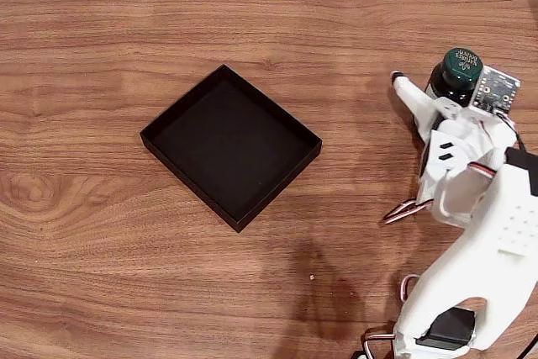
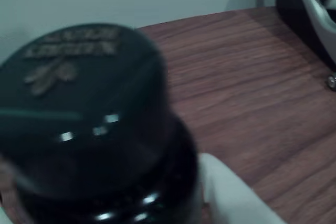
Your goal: Pick up the pill bottle and place it in the black box.
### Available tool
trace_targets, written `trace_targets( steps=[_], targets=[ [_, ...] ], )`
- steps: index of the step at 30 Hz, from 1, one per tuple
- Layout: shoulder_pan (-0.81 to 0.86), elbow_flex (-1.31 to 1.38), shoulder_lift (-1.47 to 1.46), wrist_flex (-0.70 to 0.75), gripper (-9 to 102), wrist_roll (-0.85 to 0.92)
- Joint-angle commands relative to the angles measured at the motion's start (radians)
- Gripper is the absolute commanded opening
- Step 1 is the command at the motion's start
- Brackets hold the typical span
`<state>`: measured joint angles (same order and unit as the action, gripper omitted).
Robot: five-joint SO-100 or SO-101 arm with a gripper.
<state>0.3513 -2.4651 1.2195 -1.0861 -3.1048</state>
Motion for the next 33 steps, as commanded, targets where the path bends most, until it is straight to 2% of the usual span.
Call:
trace_targets(
  steps=[1, 5, 10, 15, 27, 33],
  targets=[
    [-0.008, 0.017, 0.052, -0.017, 47, -0.008],
    [-0.011, 0.014, 0.046, -0.017, 42, -0.014],
    [-0.018, 0.017, 0.044, -0.011, 28, -0.029],
    [-0.025, 0.012, 0.052, -0.006, 21, -0.041],
    [-0.031, -0.032, 0.097, -0.006, 16, -0.041],
    [-0.057, -0.110, 0.229, 0.011, 15, -0.035]
  ],
)
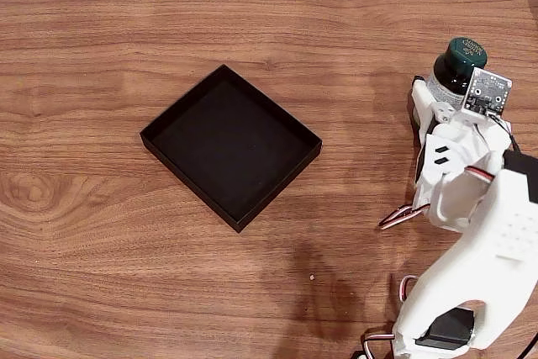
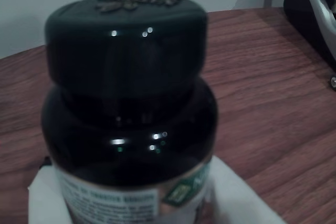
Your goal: Pick up the pill bottle and place it in the black box.
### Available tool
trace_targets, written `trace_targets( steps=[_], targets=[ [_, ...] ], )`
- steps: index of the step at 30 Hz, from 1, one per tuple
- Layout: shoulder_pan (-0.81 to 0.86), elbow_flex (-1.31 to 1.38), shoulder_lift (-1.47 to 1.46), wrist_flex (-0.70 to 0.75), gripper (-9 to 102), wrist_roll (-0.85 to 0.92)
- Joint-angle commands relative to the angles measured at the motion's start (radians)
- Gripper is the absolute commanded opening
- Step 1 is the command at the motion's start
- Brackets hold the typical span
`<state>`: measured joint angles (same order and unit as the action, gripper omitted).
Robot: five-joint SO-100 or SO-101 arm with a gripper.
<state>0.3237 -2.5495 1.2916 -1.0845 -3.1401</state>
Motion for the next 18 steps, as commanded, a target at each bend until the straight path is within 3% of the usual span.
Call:
trace_targets(
  steps=[1, 18],
  targets=[
    [-0.038, -0.041, 0.189, 0.021, 14, 0.000],
    [-0.245, -0.345, 0.715, 0.124, 14, 0.029]
  ],
)
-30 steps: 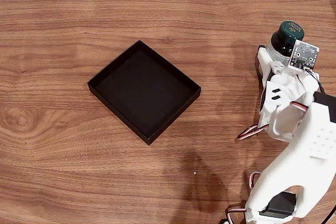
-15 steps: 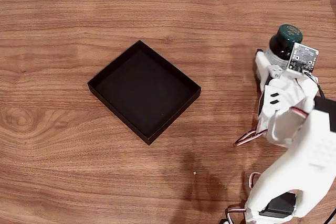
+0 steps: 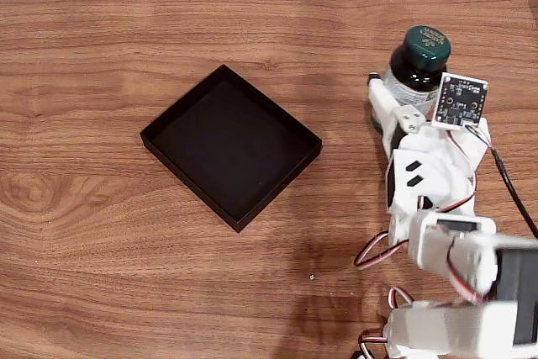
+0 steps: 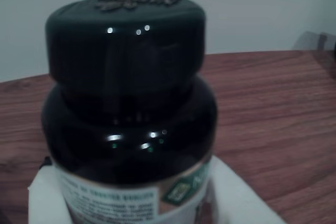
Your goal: Pick up the pill bottle and place it in the black box.
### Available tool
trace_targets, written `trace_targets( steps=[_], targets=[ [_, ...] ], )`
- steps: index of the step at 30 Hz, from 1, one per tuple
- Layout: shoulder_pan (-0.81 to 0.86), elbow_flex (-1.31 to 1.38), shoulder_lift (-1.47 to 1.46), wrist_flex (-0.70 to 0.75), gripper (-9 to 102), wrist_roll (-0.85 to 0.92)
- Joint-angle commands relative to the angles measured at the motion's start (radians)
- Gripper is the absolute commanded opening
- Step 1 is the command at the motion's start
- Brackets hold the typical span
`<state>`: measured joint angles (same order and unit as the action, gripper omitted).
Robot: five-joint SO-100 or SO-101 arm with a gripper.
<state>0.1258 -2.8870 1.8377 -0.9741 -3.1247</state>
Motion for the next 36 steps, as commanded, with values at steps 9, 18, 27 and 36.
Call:
trace_targets(
  steps=[9, 18, 27, 36],
  targets=[
    [-0.189, -0.040, 0.293, 0.075, 13, 0.009],
    [-0.296, -0.058, 0.219, -0.011, 12, 0.048],
    [-0.391, -0.025, 0.006, -0.225, 12, 0.054],
    [-0.483, 0.046, -0.212, -0.419, 11, 0.063]
  ],
)
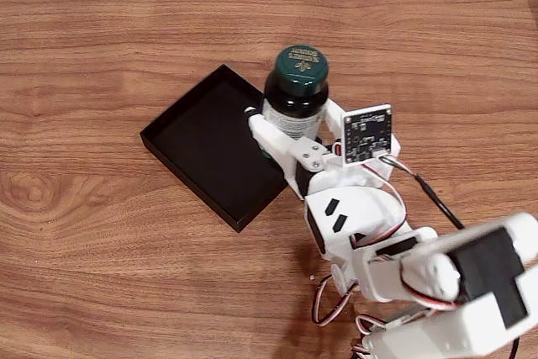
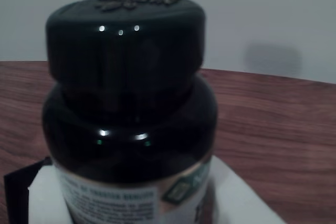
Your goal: Pick up the pill bottle and place it in the black box.
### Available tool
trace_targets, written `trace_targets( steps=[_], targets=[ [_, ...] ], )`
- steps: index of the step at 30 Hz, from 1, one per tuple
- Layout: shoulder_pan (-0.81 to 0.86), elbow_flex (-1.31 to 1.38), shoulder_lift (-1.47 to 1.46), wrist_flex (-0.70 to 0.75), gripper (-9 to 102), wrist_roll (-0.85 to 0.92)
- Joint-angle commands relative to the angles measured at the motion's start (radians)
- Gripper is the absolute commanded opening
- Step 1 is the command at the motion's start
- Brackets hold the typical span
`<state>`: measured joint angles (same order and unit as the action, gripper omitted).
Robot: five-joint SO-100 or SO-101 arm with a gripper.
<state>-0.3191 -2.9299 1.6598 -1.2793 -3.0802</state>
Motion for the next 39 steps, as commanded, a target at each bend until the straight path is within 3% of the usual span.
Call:
trace_targets(
  steps=[1, 17, 34, 39],
  targets=[
    [-0.049, 0.098, -0.052, -0.130, 11, 0.017],
    [-0.152, 0.314, -0.353, -0.253, 10, -0.003],
    [-0.195, 0.454, -0.589, -0.275, 12, -0.028],
    [-0.201, 0.460, -0.606, -0.275, 19, -0.031]
  ],
)
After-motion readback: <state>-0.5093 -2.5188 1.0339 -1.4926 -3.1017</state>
